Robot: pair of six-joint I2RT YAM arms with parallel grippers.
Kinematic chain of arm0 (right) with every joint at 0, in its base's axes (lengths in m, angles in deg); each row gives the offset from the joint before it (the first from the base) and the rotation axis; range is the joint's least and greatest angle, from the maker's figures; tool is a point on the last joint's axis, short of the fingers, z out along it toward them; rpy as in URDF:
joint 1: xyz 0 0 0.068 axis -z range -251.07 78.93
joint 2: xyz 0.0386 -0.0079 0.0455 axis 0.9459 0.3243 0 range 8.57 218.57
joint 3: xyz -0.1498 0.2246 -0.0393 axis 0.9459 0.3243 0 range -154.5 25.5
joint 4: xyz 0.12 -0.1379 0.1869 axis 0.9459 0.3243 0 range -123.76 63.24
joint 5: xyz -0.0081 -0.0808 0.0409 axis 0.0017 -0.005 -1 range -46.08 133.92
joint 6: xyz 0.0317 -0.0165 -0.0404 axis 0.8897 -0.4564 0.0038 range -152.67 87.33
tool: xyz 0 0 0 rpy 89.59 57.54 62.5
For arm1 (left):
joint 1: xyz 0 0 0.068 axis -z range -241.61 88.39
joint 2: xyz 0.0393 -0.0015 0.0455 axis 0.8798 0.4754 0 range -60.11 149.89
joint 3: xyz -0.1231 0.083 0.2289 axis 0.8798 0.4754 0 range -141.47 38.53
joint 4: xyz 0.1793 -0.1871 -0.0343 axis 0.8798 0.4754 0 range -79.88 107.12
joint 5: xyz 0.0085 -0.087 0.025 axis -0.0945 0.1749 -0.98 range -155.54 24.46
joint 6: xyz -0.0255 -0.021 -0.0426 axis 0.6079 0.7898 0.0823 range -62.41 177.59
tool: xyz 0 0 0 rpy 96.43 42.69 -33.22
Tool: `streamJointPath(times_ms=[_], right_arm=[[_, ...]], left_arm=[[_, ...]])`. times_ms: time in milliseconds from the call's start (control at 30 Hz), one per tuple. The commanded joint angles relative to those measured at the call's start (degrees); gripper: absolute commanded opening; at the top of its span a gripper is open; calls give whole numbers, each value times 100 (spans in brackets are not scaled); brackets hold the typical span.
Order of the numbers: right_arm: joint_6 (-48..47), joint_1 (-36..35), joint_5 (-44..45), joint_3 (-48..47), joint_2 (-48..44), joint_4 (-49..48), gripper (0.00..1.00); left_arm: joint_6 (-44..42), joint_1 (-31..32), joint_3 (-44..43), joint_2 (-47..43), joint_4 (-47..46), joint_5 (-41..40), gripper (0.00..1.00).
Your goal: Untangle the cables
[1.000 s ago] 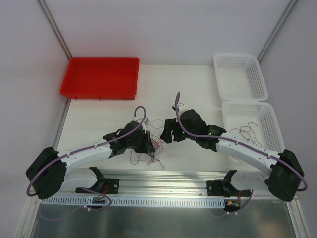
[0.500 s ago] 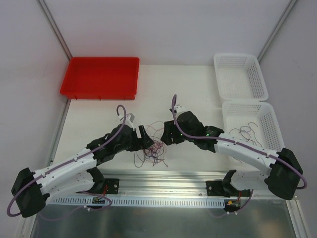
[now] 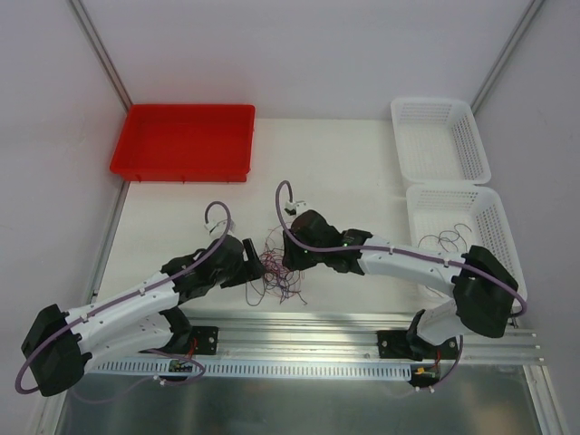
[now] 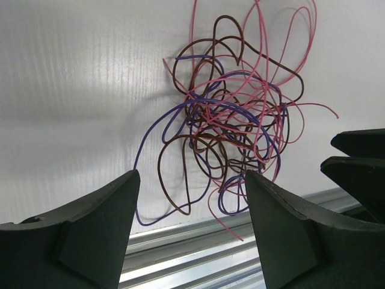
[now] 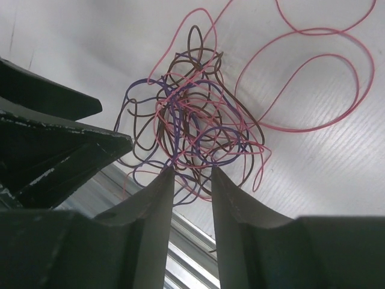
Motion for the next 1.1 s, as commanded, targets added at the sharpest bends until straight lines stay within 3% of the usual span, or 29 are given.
streamJointPath(times_ms=[0, 233, 867, 1067], right_arm=[[616, -107, 386, -316, 231, 20, 32], [907, -116, 440, -412, 759, -146, 21], [758, -134, 176, -377, 944, -507, 24], [697, -134, 326, -404, 1093, -454, 16]], left_arm=[[66, -4, -167, 137, 81, -137, 71], [13, -4, -211, 295, 64, -128, 71], [-13, -4, -194, 445, -68, 22, 72], [-57, -4, -237, 428, -112, 118, 72]])
